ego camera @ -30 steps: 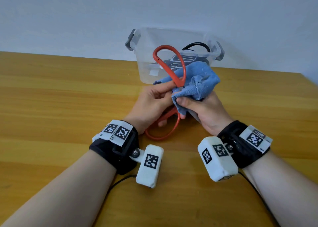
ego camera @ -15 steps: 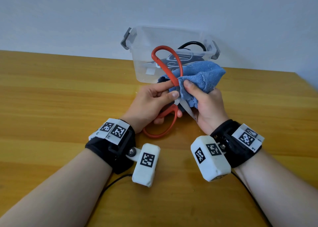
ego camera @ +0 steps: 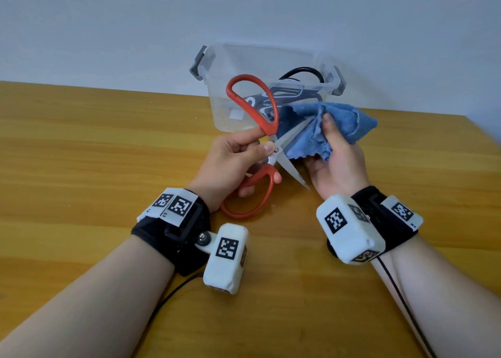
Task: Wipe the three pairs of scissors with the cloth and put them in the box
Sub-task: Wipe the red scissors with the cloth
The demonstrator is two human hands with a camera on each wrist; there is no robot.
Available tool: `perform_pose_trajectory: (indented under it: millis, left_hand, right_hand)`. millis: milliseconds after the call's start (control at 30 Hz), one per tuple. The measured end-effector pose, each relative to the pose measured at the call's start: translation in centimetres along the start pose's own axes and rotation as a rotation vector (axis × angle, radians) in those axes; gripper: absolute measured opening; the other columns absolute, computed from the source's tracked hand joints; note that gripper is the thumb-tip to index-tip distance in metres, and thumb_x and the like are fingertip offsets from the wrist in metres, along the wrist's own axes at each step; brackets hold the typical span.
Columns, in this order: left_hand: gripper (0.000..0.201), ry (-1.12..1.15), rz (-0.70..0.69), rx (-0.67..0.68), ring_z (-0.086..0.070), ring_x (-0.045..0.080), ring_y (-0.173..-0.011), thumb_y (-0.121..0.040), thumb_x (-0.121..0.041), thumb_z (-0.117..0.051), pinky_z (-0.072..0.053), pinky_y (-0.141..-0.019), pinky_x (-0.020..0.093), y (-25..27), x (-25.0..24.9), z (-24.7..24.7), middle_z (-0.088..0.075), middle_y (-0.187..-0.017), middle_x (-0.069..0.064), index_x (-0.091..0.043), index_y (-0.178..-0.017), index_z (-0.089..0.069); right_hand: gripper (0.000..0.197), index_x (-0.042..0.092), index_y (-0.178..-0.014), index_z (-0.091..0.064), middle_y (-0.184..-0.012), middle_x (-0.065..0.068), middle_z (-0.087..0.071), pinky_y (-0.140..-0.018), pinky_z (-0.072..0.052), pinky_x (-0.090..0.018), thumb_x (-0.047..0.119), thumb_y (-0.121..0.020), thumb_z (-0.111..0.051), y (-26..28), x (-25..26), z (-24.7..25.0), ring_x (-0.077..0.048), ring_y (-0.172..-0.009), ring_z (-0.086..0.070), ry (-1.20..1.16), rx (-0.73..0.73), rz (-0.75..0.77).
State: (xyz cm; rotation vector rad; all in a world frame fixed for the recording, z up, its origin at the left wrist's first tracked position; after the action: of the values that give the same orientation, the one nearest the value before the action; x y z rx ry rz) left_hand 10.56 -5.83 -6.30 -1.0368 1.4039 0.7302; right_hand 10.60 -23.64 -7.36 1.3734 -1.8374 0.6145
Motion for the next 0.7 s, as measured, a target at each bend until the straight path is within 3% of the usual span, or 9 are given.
perform_pose_trajectory:
  millis: [67, 167, 233, 300, 400, 467, 533, 600, 700]
  left_hand:
    - [0.036, 0.047, -0.014, -0.032, -0.073, 0.029, -0.063, -0.102, -0.004, -0.058, -0.028, -0.033, 0.019, 0.0, -0.2, 0.2, -0.039, -0.084, 0.045, -0.014, -0.136, -0.064]
    - [0.034, 0.081, -0.034, -0.061, -0.072, 0.027, -0.062, -0.103, -0.006, -0.057, -0.029, -0.033, 0.019, 0.0, -0.3, 0.4, -0.054, -0.097, 0.045, -0.015, -0.135, -0.064]
    - [0.033, 0.060, -0.041, -0.045, -0.064, 0.021, -0.050, -0.104, -0.008, -0.055, -0.031, -0.032, 0.019, 0.0, -0.3, 0.2, -0.063, -0.085, 0.036, -0.013, -0.136, -0.064]
    - [0.031, -0.004, -0.032, -0.014, -0.050, 0.016, -0.039, -0.105, -0.009, -0.054, -0.032, -0.032, 0.019, 0.0, -0.1, 0.0, -0.069, -0.075, 0.027, -0.014, -0.132, -0.067]
    - [0.029, -0.049, -0.028, 0.024, -0.045, 0.012, -0.036, -0.106, -0.011, -0.053, -0.032, -0.033, 0.019, 0.0, -0.1, -0.3, -0.069, -0.072, 0.025, -0.016, -0.130, -0.068]
    - [0.030, -0.059, -0.037, 0.045, -0.051, 0.009, -0.037, -0.106, -0.010, -0.052, -0.032, -0.032, 0.018, 0.2, -0.2, -0.4, -0.067, -0.074, 0.029, -0.012, -0.132, -0.065]
    - [0.032, -0.055, -0.044, 0.062, -0.063, 0.010, -0.044, -0.105, -0.008, -0.052, -0.032, -0.031, 0.018, 0.2, -0.4, -0.6, -0.060, -0.079, 0.043, -0.009, -0.136, -0.062]
    - [0.035, -0.053, -0.042, 0.065, -0.071, 0.016, -0.054, -0.104, -0.007, -0.054, -0.033, -0.031, 0.019, 0.1, -0.2, -0.7, -0.050, -0.079, 0.053, -0.011, -0.138, -0.061]
    - [0.036, -0.041, -0.021, 0.042, -0.075, 0.025, -0.064, -0.103, -0.007, -0.057, -0.032, -0.032, 0.020, 0.0, 0.0, -0.5, -0.039, -0.073, 0.051, -0.014, -0.138, -0.063]
  right_hand:
    - [0.053, 0.003, -0.125, -0.063, -0.119, -0.017, -0.072, -0.089, -0.059, -0.047, 0.031, -0.081, -0.072, 0.2, -0.4, -0.6, -0.032, -0.108, -0.071, 0.006, 0.095, -0.072]
    - [0.043, 0.001, -0.119, -0.062, -0.107, -0.019, -0.071, -0.071, -0.058, -0.040, 0.027, -0.086, -0.067, 1.1, -1.3, -2.3, -0.030, -0.082, -0.070, 0.118, 0.354, -0.153]
    - [0.034, -0.002, -0.113, -0.061, -0.090, -0.013, -0.071, -0.064, -0.055, -0.033, 0.019, -0.087, -0.065, 1.8, -1.7, -3.1, -0.023, -0.067, -0.064, 0.237, 0.474, -0.132]
    - [0.028, -0.006, -0.108, -0.060, -0.079, -0.007, -0.071, -0.059, -0.052, -0.028, 0.009, -0.084, -0.064, 2.0, -1.9, -3.0, -0.017, -0.058, -0.060, 0.310, 0.500, -0.077]
    - [0.025, -0.008, -0.103, -0.062, -0.078, -0.014, -0.069, -0.055, -0.051, -0.031, 0.003, -0.081, -0.066, 2.1, -1.5, -2.9, -0.024, -0.052, -0.057, 0.312, 0.498, -0.028]
    - [0.026, -0.009, -0.104, -0.064, -0.087, -0.022, -0.068, -0.051, -0.052, -0.034, 0.004, -0.083, -0.070, 1.5, -1.4, -2.5, -0.031, -0.056, -0.059, 0.279, 0.445, -0.035]
    - [0.044, -0.014, -0.116, -0.061, -0.102, -0.030, -0.067, -0.055, -0.054, -0.036, 0.011, -0.083, -0.077, 0.8, -1.4, -1.7, -0.037, -0.073, -0.064, 0.235, 0.349, -0.052]
    - [0.066, -0.013, -0.127, -0.056, -0.117, -0.035, -0.062, -0.065, -0.056, -0.040, 0.022, -0.079, -0.083, 0.3, -1.3, -1.3, -0.040, -0.089, -0.065, 0.205, 0.291, -0.051]
    - [0.066, -0.008, -0.131, -0.057, -0.128, -0.035, -0.061, -0.088, -0.056, -0.054, 0.028, -0.081, -0.080, -0.4, -1.1, -0.4, -0.048, -0.109, -0.065, 0.160, 0.202, -0.043]
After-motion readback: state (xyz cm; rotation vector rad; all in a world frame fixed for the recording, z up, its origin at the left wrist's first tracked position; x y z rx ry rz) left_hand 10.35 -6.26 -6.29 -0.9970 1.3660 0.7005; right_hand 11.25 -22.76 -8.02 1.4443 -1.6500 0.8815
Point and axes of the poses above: each hand's wrist, its own y-axis away from the middle knuckle, its own z-axis out of the back of the hand, x = y × z, the point moved 5 cm from there along -y, towards the middle knuckle
